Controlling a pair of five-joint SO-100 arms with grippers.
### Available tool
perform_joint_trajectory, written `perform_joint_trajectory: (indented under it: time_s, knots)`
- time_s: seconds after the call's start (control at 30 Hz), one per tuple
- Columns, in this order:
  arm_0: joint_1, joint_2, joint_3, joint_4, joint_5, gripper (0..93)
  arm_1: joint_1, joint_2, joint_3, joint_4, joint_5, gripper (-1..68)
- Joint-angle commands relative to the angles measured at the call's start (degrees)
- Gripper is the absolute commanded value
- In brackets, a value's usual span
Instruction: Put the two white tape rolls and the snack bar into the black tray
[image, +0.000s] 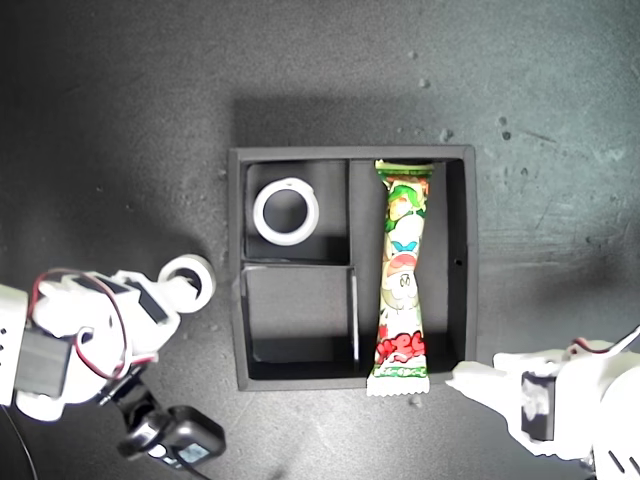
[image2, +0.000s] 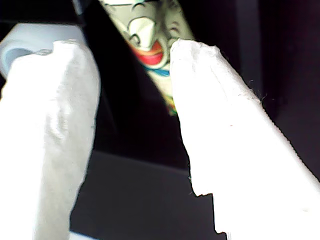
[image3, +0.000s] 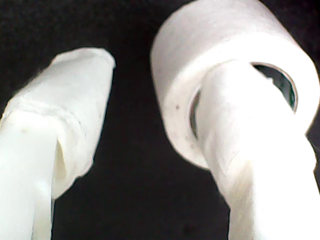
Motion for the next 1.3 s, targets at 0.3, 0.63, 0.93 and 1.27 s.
perform_joint_trajectory:
  time_s: [0.3,0.63,0.93,1.27]
  knots:
    - [1.14,6.68,-0.79,2.11,-0.62,12.3,0.79,0.97,-8.61,0.18,-1.58,0.1]
    - [-1.41,1.76,-0.35,0.79,1.32,12.5,0.44,0.7,-8.61,0.18,-2.46,0.2]
    - [-2.29,-8.53,-5.89,0.35,2.46,12.9,-0.53,0.62,-12.39,0.18,-3.69,0.1]
    - [-2.9,-11.95,-7.47,0.35,2.55,12.3,-1.85,0.62,-12.48,0.18,-4.66,0.1]
